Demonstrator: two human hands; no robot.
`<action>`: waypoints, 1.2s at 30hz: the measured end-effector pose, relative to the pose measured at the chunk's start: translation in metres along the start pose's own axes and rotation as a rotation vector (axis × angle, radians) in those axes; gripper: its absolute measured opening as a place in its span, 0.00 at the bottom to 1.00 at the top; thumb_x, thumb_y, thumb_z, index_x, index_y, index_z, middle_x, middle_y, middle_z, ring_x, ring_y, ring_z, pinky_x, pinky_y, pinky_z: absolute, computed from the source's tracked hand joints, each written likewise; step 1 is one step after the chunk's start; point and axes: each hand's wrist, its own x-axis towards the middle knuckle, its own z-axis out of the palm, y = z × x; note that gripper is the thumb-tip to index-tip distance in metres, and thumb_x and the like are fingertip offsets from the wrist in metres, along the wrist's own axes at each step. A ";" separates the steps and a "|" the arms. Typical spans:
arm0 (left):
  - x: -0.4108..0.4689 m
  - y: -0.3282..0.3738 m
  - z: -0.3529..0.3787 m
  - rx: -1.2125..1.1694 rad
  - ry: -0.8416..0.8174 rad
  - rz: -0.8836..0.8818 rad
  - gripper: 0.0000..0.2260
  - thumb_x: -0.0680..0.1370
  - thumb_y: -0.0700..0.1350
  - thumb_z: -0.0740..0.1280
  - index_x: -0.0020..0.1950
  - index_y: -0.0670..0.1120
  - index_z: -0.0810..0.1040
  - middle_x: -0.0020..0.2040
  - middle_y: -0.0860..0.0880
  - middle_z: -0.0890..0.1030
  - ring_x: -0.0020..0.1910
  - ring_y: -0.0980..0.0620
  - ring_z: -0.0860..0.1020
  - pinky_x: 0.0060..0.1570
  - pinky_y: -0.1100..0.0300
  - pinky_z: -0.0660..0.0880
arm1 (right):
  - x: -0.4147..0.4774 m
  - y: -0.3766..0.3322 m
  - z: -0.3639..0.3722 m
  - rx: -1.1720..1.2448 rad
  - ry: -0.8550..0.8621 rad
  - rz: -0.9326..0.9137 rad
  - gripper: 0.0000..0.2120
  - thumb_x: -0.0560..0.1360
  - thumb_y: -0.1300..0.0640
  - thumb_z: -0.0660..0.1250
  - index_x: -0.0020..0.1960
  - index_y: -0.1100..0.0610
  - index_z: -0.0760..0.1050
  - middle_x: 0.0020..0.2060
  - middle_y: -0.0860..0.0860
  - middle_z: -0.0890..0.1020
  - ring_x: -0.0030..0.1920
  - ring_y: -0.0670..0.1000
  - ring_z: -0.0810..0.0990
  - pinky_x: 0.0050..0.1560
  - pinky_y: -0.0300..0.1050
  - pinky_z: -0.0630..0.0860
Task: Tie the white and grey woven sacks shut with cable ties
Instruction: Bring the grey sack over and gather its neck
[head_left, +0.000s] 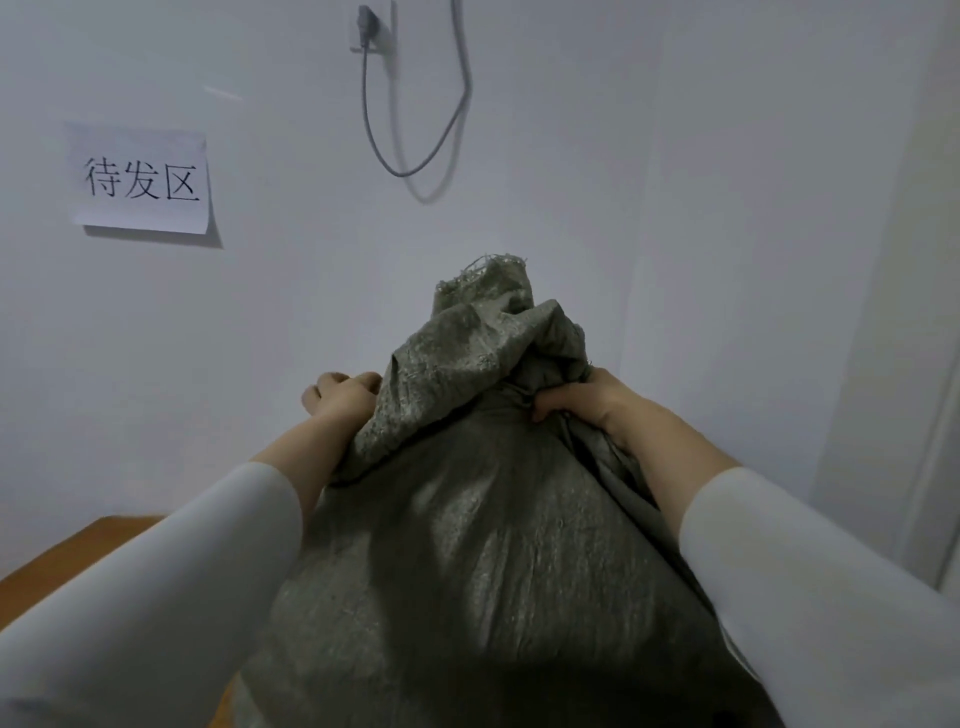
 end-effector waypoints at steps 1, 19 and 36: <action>0.001 0.001 0.000 -0.039 -0.008 0.030 0.15 0.82 0.41 0.54 0.68 0.43 0.68 0.71 0.38 0.64 0.71 0.40 0.61 0.69 0.52 0.59 | 0.000 -0.004 0.002 -0.010 0.011 0.021 0.11 0.62 0.63 0.74 0.43 0.57 0.79 0.42 0.56 0.82 0.42 0.54 0.80 0.45 0.44 0.79; 0.032 -0.029 -0.057 -0.324 -0.033 0.157 0.17 0.77 0.46 0.65 0.31 0.39 0.72 0.41 0.40 0.74 0.43 0.46 0.71 0.44 0.57 0.64 | -0.028 -0.045 0.021 -0.315 0.446 0.133 0.12 0.66 0.61 0.73 0.49 0.57 0.76 0.42 0.51 0.76 0.44 0.49 0.75 0.31 0.30 0.69; -0.119 -0.011 -0.201 -0.653 0.285 0.239 0.18 0.78 0.48 0.62 0.53 0.32 0.76 0.45 0.39 0.75 0.56 0.37 0.76 0.49 0.52 0.69 | -0.221 -0.132 -0.006 -0.251 0.730 -0.183 0.20 0.72 0.56 0.69 0.63 0.60 0.73 0.59 0.54 0.79 0.61 0.51 0.75 0.55 0.33 0.63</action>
